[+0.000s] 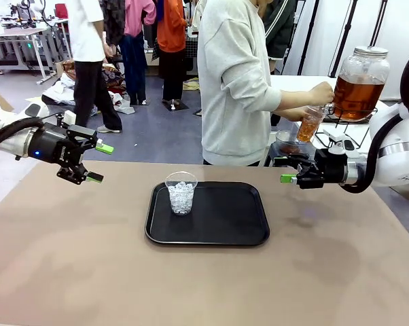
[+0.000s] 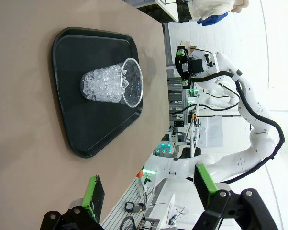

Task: Pour the drink into the iced cup.
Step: Pick up the iced cup indicated by the human and present it to them.

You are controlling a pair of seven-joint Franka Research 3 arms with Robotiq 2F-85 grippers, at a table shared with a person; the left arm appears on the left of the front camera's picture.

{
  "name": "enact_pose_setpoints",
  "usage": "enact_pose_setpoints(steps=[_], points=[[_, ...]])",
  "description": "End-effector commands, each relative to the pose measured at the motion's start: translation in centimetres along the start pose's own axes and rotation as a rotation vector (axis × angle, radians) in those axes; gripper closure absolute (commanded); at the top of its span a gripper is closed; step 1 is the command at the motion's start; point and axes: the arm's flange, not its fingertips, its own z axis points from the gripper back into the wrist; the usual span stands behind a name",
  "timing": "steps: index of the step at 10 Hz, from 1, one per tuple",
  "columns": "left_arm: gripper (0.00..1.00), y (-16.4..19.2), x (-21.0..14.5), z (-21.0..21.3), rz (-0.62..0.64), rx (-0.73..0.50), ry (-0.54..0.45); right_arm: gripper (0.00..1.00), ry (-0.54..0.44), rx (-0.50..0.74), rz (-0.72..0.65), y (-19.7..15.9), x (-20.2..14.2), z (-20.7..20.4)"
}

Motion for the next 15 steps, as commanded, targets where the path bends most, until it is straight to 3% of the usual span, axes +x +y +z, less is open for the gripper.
enact_pose_setpoints(steps=[1, 15], points=[[0.0, -0.09, -0.11, 0.01, -0.002, -0.003, -0.002, 0.0, 0.001, 0.001, 0.002, -0.08, 0.22, -0.04], [0.0, -0.09, -0.11, 0.01, -0.002, -0.003, -0.002, 0.0, 0.001, 0.001, 0.002, -0.08, 0.22, -0.04]])
